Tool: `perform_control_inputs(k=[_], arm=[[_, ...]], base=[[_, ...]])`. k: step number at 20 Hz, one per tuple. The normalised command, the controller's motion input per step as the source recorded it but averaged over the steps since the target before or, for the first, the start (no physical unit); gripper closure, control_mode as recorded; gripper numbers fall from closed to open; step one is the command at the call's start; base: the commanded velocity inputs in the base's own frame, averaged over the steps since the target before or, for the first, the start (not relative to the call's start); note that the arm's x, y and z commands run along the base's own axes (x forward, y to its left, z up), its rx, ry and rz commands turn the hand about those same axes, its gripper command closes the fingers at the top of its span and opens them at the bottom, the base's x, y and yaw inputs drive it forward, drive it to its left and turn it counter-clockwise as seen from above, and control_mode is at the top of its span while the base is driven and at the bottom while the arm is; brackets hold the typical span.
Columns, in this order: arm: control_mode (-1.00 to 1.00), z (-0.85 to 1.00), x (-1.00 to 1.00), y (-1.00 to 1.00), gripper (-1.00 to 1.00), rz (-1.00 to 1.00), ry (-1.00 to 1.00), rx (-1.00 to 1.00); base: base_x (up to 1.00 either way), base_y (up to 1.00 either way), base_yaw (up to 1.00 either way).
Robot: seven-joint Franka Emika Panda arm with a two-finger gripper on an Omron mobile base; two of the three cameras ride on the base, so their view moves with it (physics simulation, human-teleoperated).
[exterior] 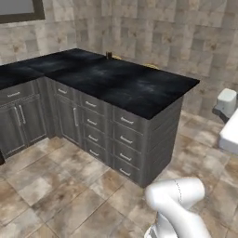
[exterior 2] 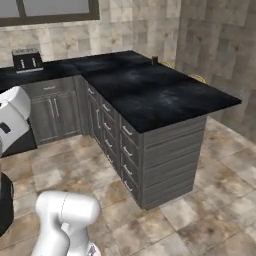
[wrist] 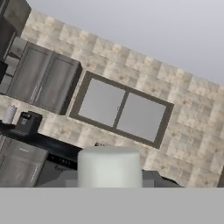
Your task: Pick up the marshmallow and place it in the cup of hot chocolate on the dining counter.
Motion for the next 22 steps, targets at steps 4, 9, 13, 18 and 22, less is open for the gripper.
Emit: perform_control_inputs(k=[4, 9, 13, 18, 22], arm=[[1.00, 0.00, 0.00, 0.00, 1.00, 0.00, 0.00, 0.00], [1.00, 0.00, 0.00, 0.00, 1.00, 0.00, 0.00, 0.00], [1.00, 0.00, 0.00, 0.00, 1.00, 0.00, 0.00, 0.00], [1.00, 0.00, 0.00, 0.00, 1.00, 0.00, 0.00, 0.00], [1.00, 0.00, 0.00, 0.00, 1.00, 0.00, 0.00, 0.00]], base=[[0.11, -1.00, 0.34], [0.23, -1.00, 0.29], [0.40, -1.00, 0.09], [0.44, -1.00, 0.00], [0.52, -1.00, 0.00]])
